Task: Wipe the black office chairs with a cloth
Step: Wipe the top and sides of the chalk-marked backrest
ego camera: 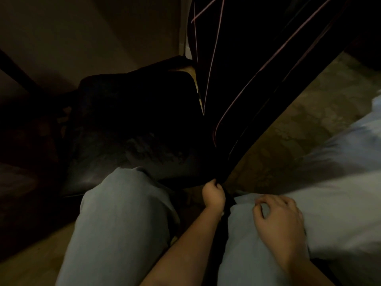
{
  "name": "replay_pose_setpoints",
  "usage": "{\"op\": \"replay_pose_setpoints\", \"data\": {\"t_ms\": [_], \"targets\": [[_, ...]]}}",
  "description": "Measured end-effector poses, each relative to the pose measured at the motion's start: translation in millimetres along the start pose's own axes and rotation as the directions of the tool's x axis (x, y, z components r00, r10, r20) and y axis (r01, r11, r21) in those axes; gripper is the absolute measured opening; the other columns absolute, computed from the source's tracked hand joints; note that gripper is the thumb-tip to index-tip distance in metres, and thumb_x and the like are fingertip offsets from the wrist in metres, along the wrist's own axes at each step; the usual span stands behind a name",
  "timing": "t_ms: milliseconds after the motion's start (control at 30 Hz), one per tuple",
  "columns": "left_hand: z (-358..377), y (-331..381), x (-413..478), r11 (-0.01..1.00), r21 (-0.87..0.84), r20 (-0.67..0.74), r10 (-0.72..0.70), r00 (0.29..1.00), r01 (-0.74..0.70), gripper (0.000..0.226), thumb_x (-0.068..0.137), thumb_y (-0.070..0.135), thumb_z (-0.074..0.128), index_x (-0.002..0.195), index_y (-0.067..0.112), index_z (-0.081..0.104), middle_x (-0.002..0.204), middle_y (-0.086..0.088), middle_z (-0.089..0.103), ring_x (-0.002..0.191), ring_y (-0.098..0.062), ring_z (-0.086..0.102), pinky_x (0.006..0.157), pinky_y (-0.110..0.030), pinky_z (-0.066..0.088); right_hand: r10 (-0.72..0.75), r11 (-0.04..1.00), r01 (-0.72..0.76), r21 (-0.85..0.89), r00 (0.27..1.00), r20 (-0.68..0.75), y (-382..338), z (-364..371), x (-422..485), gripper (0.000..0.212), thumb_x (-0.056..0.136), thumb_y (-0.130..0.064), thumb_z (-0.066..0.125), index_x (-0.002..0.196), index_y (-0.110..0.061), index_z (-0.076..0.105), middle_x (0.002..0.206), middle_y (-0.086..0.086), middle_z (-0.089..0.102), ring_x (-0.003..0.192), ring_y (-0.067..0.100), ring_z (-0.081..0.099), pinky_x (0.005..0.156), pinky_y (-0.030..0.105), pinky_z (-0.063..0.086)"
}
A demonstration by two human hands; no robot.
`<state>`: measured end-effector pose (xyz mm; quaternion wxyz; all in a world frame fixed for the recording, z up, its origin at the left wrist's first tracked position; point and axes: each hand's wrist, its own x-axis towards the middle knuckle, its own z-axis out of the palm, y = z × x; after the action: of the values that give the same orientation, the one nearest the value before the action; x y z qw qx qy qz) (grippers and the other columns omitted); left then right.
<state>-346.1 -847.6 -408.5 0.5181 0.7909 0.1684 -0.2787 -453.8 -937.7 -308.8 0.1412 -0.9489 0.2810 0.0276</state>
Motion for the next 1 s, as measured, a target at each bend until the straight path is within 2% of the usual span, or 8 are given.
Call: {"op": "replay_pose_setpoints", "data": {"t_ms": [233,367,500,667,733,833,933,1000], "targets": [[-23,13,-23,0.992,-0.060,-0.009,0.115,0.993,-0.115,0.039,0.100,0.007,0.041,0.137,0.013,0.053,0.135,-0.004,0.056,0.125,-0.018,0.050,0.100,-0.016,0.033,0.000,1.000,0.001,0.014,0.999,-0.052,-1,1,-5,0.014,0.089,-0.031,0.056,0.096,-0.028,0.068,0.108,-0.005,0.066,0.109,0.019,0.047,0.094,0.038,0.040],[-44,36,-46,0.976,-0.059,-0.015,0.208,0.978,-0.209,0.038,0.100,0.008,0.042,0.136,0.014,0.053,0.134,-0.004,0.057,0.123,-0.018,0.053,0.107,-0.029,0.040,-0.009,1.000,0.009,-0.004,1.000,-0.030,-3,-2,-10,0.019,0.092,-0.035,0.050,0.100,-0.031,0.066,0.111,-0.007,0.063,0.110,0.016,0.045,0.092,0.034,0.039],[-62,65,-72,0.930,-0.078,-0.007,0.360,0.933,-0.359,0.038,0.100,0.010,0.043,0.134,0.020,0.055,0.122,-0.006,0.065,0.111,-0.032,0.060,0.098,-0.043,0.049,-0.007,1.000,0.007,-0.026,1.000,0.007,-7,-8,-16,0.023,0.094,-0.041,0.045,0.108,-0.035,0.062,0.118,-0.012,0.059,0.115,0.013,0.041,0.096,0.033,0.038],[-84,92,-92,0.868,0.026,0.048,0.494,0.868,-0.495,0.038,0.101,0.013,0.044,0.136,0.021,0.054,0.128,-0.004,0.062,0.111,-0.034,0.059,0.093,-0.043,0.049,-0.015,0.999,0.015,0.032,1.000,-0.009,-5,-8,-25,0.023,0.094,-0.038,0.049,0.112,-0.032,0.062,0.120,-0.008,0.059,0.119,0.015,0.042,0.101,0.036,0.037],[-89,96,-95,0.856,0.072,0.085,0.506,0.858,-0.512,0.039,0.101,0.013,0.044,0.138,0.020,0.052,0.132,-0.003,0.059,0.110,-0.026,0.061,0.090,-0.036,0.051,-0.006,0.999,0.007,0.053,1.000,-0.015,-5,-10,-27,0.023,0.095,-0.038,0.049,0.112,-0.032,0.062,0.120,-0.008,0.059,0.120,0.015,0.042,0.102,0.037,0.036],[-89,97,-90,0.870,0.126,0.104,0.465,0.879,-0.476,0.040,0.101,0.012,0.043,0.140,0.018,0.049,0.131,-0.003,0.058,0.087,-0.014,0.064,0.074,-0.023,0.053,-0.009,0.998,0.010,0.068,1.000,-0.014,-3,-13,-28,0.022,0.095,-0.038,0.048,0.112,-0.033,0.062,0.120,-0.010,0.058,0.120,0.013,0.041,0.100,0.034,0.036],[-81,94,-87,0.903,0.152,0.102,0.391,0.915,-0.403,0.041,0.101,0.011,0.043,0.141,0.017,0.047,0.131,-0.006,0.058,0.103,-0.027,0.063,0.089,-0.034,0.053,-0.002,0.999,0.002,0.037,1.000,-0.001,-2,-14,-25,0.024,0.096,-0.040,0.046,0.114,-0.036,0.061,0.120,-0.012,0.058,0.119,0.011,0.041,0.100,0.032,0.036],[-72,90,-84,0.910,0.164,0.067,0.376,0.924,-0.382,0.041,0.100,0.010,0.044,0.141,0.016,0.046,0.130,-0.006,0.059,0.100,-0.023,0.063,0.085,-0.029,0.053,0.005,1.000,-0.005,0.020,1.000,-0.012,-4,-14,-22,0.024,0.096,-0.040,0.046,0.113,-0.036,0.061,0.119,-0.013,0.058,0.119,0.010,0.042,0.100,0.031,0.036]]}}
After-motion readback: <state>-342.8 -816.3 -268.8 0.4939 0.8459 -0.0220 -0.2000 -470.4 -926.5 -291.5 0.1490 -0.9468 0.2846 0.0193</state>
